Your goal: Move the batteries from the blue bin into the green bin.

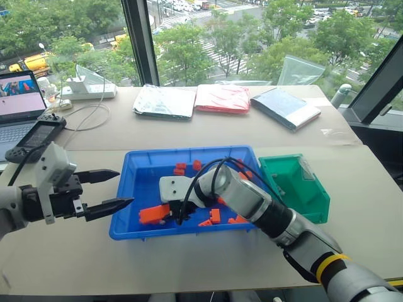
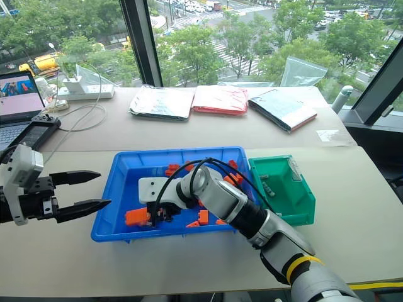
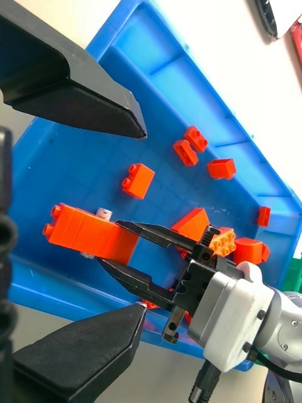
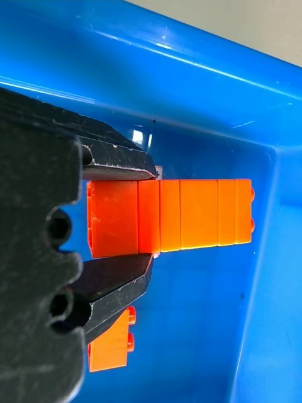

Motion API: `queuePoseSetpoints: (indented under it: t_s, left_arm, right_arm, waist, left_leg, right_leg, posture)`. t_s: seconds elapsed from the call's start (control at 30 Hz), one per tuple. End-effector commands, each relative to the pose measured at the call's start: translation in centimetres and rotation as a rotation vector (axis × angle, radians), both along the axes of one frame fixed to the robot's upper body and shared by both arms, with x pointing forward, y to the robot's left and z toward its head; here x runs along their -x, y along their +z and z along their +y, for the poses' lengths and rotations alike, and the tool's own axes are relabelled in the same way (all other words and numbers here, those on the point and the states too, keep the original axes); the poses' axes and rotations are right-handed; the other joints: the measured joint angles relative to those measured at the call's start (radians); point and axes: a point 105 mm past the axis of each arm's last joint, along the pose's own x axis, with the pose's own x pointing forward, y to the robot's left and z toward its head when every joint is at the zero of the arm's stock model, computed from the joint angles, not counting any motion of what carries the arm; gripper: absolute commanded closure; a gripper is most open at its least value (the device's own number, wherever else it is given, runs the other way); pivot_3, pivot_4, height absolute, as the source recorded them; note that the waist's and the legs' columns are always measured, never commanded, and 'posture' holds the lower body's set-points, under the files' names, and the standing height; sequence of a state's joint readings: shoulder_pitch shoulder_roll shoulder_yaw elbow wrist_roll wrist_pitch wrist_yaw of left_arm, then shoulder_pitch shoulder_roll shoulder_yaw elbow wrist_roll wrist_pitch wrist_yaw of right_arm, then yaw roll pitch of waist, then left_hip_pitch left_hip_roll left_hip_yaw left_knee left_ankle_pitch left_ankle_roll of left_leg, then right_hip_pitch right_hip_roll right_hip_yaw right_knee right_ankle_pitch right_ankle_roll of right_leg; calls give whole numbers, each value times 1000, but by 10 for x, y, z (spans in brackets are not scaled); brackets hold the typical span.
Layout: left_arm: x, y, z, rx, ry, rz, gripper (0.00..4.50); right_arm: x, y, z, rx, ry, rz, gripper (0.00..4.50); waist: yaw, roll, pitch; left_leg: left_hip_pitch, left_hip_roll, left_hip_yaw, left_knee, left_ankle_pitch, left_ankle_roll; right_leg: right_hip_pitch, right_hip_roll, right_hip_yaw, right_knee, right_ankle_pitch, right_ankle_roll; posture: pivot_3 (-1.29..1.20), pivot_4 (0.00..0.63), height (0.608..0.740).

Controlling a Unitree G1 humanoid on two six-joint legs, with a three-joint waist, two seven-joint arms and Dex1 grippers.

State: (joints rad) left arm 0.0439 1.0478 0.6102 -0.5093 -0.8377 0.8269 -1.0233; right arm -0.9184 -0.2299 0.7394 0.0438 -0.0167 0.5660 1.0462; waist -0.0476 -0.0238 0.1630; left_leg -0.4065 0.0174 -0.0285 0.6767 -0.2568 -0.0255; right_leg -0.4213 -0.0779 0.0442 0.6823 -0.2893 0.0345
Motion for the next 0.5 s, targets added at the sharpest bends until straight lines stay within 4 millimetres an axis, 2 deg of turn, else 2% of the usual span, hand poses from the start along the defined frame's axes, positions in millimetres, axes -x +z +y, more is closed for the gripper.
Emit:
queuePoseSetpoints:
  t_s: [0.03,0.1,0.23,0.33,0.4,0.5]
  left_arm:
    - [0,6,-2,-10,-10,-23,0]
    - [0,6,-3,-8,-11,-23,0]
    - [-1,6,-4,-6,-12,-21,0]
    - [-2,5,-4,-4,-12,-19,0]
    - [-2,5,-5,-2,-14,-19,0]
    - [-3,5,-7,-1,-17,-21,0]
  right_arm:
    - [1,12,0,-37,4,-10,3036]
    - [2,20,-4,-57,10,-15,3036]
    - [8,59,-15,-189,19,15,3036]
    - [3,83,-28,-273,-29,26,3036]
    - [-10,90,-40,-294,-114,16,3036]
    - [-36,84,-60,-284,-287,18,3036]
  waist:
    - [0,0,0]
    - [0,0,0]
    - [1,0,0]
    - [3,0,0]
    - [3,0,0]
    - [3,0,0]
  left_leg:
    - [0,0,0,0,0,0]
    - [0,0,0,0,0,0]
    - [-1,0,0,0,0,0]
    - [0,0,-1,0,0,0]
    - [0,0,-1,0,0,0]
    - [0,0,-1,0,0,0]
  right_leg:
    - [0,0,0,0,0,0]
    - [0,0,0,0,0,0]
    - [0,0,0,0,0,0]
    - [0,0,0,0,0,0]
    - [1,0,0,0,0,0]
    - [1,0,0,0,0,0]
  posture:
    - [0,150,740]
    - [0,150,740]
    - [0,150,740]
    - [0,150,740]
    - [0,150,740]
    - [0,150,740]
